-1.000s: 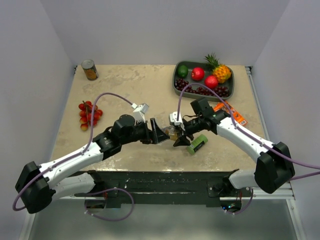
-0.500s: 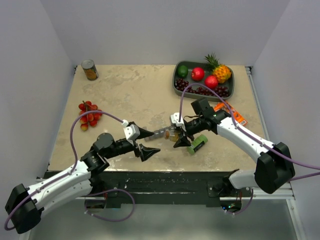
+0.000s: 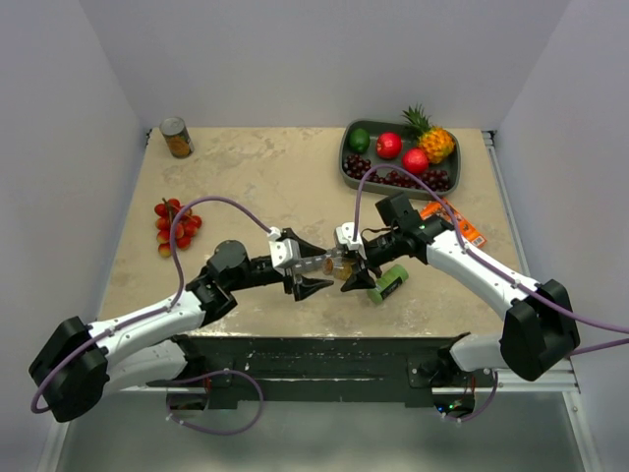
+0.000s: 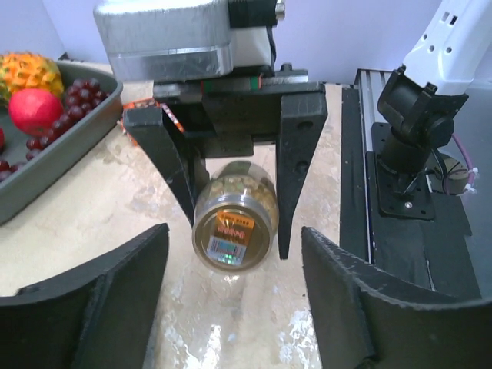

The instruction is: Sort the pills into containers

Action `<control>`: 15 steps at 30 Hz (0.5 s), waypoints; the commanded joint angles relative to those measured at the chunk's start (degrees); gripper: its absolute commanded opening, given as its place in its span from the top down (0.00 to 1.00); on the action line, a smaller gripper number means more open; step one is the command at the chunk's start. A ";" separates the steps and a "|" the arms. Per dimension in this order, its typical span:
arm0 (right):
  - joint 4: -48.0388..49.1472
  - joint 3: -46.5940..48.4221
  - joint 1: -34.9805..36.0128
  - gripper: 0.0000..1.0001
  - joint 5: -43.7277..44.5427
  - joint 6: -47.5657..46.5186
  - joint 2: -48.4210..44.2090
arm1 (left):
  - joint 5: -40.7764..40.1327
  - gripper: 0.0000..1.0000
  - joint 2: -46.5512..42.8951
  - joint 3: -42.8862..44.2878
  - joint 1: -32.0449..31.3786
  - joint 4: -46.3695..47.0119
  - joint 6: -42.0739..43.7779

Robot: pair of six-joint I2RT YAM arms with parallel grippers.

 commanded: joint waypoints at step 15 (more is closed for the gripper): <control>0.13 -0.22 -0.16 1.00 -2.61 -1.08 -1.01 | 0.99 1.00 4.43 6.79 -0.89 0.41 -1.50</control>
